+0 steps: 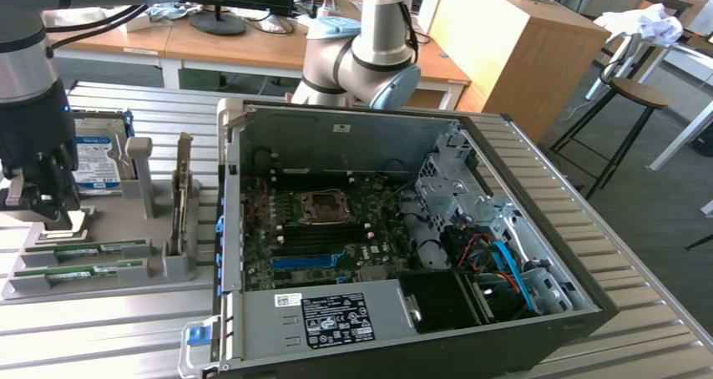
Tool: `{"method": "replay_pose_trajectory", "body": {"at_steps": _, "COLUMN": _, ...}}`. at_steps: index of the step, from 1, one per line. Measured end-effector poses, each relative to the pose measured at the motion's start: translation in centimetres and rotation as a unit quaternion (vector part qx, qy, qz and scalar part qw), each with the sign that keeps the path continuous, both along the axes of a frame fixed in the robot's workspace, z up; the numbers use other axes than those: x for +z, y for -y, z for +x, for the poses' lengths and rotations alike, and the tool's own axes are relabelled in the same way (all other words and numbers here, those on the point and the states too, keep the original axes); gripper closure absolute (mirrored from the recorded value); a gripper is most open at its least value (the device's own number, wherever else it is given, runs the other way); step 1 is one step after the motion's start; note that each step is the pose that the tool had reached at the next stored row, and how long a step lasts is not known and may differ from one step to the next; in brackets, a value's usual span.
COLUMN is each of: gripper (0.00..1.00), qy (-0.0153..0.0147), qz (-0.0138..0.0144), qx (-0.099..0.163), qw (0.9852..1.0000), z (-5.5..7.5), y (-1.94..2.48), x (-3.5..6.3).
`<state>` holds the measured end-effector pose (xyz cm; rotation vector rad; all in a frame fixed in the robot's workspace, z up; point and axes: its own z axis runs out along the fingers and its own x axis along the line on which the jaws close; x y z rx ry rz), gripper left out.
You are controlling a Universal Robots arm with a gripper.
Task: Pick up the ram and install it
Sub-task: 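Pick up the ram and move it above insertion slot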
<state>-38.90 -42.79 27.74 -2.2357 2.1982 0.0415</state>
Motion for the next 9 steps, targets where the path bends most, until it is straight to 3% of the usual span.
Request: {"method": "replay_pose_trajectory", "body": {"at_steps": 9, "gripper": 0.64, "qy": 0.0000, "qz": 0.0000, "qx": 0.000, "qw": 1.0000, "z": 0.00, "y": 0.69, "x": 0.00}}
